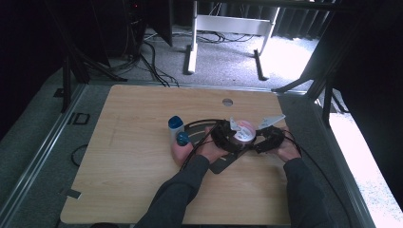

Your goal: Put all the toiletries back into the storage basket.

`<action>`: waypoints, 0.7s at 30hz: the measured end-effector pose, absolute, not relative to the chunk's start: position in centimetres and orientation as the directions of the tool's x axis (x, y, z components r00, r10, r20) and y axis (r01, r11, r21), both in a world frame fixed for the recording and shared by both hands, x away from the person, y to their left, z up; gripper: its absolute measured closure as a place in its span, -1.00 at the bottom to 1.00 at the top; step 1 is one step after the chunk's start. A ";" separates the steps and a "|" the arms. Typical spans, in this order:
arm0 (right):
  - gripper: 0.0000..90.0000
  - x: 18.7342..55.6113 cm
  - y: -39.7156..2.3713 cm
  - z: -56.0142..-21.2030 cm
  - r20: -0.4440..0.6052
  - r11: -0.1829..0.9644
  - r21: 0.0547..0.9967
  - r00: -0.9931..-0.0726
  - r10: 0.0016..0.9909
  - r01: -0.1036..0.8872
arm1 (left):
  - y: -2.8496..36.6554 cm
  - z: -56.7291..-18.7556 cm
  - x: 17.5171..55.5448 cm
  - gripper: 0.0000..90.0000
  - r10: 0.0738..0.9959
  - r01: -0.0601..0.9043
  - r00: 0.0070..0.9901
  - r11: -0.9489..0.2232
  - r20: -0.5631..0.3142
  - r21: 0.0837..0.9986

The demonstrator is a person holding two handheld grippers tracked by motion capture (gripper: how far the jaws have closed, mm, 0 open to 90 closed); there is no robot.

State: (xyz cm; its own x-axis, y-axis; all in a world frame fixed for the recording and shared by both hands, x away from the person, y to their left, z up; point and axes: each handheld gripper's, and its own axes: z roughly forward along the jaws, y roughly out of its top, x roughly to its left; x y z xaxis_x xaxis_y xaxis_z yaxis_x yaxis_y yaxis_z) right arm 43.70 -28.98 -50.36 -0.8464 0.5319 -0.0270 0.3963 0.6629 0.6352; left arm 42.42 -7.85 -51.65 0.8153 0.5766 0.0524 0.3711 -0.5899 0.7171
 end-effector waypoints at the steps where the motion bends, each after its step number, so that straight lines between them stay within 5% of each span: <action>1: -0.49 43.7 -29.0 -50.4 -0.030 0.667 0.632 -0.848 0.530 0.395 | -7.9 -51.7 42.4 -0.61 0.577 0.372 0.815 -0.591 0.053 0.716; 21: -0.44 43.4 -28.6 -50.5 -0.072 0.707 0.586 -0.844 0.531 0.395 | -7.7 -52.1 42.6 -0.54 0.581 0.400 0.813 -0.576 0.014 0.713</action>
State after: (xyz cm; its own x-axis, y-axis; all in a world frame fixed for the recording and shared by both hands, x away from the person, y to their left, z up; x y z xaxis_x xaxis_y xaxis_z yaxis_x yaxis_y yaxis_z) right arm 43.41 -28.57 -50.51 -0.8441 0.5313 -0.0717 0.3954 0.7073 0.5860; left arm 42.61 -7.65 -52.12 0.8134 0.5815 0.0142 0.3996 -0.5764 0.7127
